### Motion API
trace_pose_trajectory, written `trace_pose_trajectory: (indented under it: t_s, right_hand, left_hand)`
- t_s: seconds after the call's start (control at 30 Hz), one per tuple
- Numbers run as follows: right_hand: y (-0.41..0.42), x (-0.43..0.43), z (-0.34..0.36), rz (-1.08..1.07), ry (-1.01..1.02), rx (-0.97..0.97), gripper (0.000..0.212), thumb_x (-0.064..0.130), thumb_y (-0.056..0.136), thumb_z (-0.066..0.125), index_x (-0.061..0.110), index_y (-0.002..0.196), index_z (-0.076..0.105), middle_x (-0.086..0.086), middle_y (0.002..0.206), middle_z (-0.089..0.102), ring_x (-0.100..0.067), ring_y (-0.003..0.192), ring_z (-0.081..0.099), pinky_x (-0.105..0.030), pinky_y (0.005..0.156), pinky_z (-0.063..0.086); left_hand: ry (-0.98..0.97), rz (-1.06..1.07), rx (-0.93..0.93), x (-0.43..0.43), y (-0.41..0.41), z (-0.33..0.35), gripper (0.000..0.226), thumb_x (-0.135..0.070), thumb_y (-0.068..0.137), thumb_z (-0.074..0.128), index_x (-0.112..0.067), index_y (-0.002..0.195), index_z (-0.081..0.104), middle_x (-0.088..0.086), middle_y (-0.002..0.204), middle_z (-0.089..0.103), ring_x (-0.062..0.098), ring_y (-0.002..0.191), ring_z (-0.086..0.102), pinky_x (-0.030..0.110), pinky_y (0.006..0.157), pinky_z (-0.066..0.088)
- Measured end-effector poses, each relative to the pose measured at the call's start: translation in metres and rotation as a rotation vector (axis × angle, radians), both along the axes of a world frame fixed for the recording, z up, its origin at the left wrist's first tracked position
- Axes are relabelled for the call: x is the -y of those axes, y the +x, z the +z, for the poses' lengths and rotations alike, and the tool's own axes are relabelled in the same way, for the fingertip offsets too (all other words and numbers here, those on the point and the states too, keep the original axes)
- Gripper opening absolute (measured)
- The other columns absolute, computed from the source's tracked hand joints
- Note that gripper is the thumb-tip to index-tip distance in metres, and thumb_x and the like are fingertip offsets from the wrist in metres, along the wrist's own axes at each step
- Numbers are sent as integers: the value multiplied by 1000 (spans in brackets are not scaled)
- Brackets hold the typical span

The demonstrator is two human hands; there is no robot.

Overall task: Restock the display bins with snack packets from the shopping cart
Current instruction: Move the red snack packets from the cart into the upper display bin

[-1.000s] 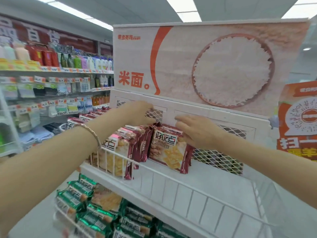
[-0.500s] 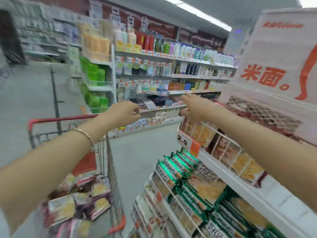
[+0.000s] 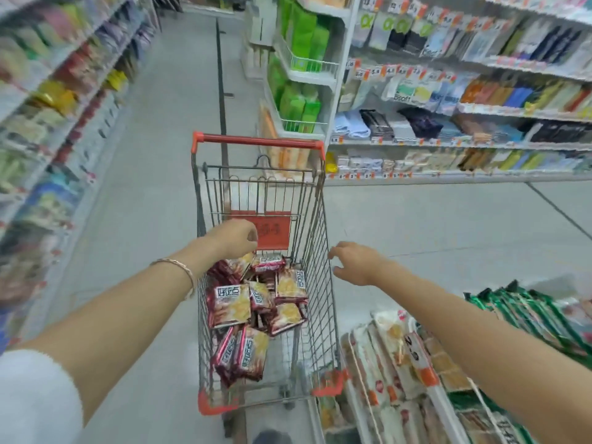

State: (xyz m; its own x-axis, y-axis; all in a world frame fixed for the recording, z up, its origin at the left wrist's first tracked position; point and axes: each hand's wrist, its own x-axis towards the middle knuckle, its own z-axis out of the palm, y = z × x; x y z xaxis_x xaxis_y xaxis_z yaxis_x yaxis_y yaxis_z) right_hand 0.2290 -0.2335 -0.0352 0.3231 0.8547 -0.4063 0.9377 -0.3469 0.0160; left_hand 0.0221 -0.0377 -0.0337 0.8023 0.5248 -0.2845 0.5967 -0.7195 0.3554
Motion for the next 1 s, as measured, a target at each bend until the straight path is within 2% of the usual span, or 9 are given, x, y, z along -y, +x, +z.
trace_pose_trajectory:
  t_s: [0.2,0.37,0.5,0.6,0.73,0.8,0.87,0.93,1.0]
  right_hand:
    - [5,-60,-113,-23,-212,-227,43,30,101,50,11,140,50,-11,143,52,-29,129,50,-40,108,41]
    - [-6,-112,-193,-57,-287,-377,42,24,102,49,6,140,51,-17,135,59,-33,123,56,-39,105,44]
    - [-31,-161,-241,-10,-275,-476,50,13,97,49,12,146,42,-17,141,53,-34,123,56,-44,101,48]
    - [-54,-197,-269,87,-309,-455,58,0,94,45,8,151,33,-18,140,52,-36,119,56,-45,93,50]
    - [-76,-216,-312,275,-351,-309,63,9,97,49,12,155,24,-14,153,39,-34,140,39,-51,112,35]
    - [-82,-211,-328,359,-331,-201,58,12,96,53,10,150,33,-16,149,40,-35,141,35,-50,113,31]
    - [-81,-209,-334,406,-195,-131,43,17,96,58,9,137,51,-16,133,53,-36,130,45,-45,105,39]
    - [-71,-212,-328,388,-89,-197,24,22,98,58,7,115,66,-13,113,61,-32,112,56,-40,94,47]
    - [-53,-216,-311,350,-112,-332,18,23,98,60,7,92,68,-10,99,64,-28,95,62,-39,84,51]
  left_hand:
    - [-153,226,-70,-28,-10,-77,26,-31,99,54,-14,113,69,2,114,68,18,98,62,34,87,53]
    - [-272,517,-55,-39,-28,-134,10,-22,94,56,-21,93,67,1,104,69,19,93,64,35,86,54]
    - [-349,704,2,-41,-50,-162,13,-22,94,55,-22,96,68,-2,107,68,20,100,63,40,92,53]
    - [-362,821,45,-42,-70,-171,12,-22,93,58,-23,94,70,-3,101,68,19,95,63,34,85,52]
    - [-373,944,70,-41,-94,-180,12,-21,93,59,-25,86,69,-7,90,67,16,87,63,30,76,48]
    - [-417,996,101,-40,-102,-182,15,-16,92,60,-25,81,67,-5,88,68,17,82,66,32,74,50]
    - [-483,1040,139,-37,-103,-182,15,-11,92,60,-21,83,67,-1,87,68,18,76,69,36,72,53]
    - [-543,1065,184,-36,-100,-181,15,-7,93,59,-17,85,67,4,88,68,20,75,72,41,75,57]
    - [-577,1076,243,-35,-91,-178,15,-6,93,59,-17,87,67,6,89,70,25,81,73,41,80,59]
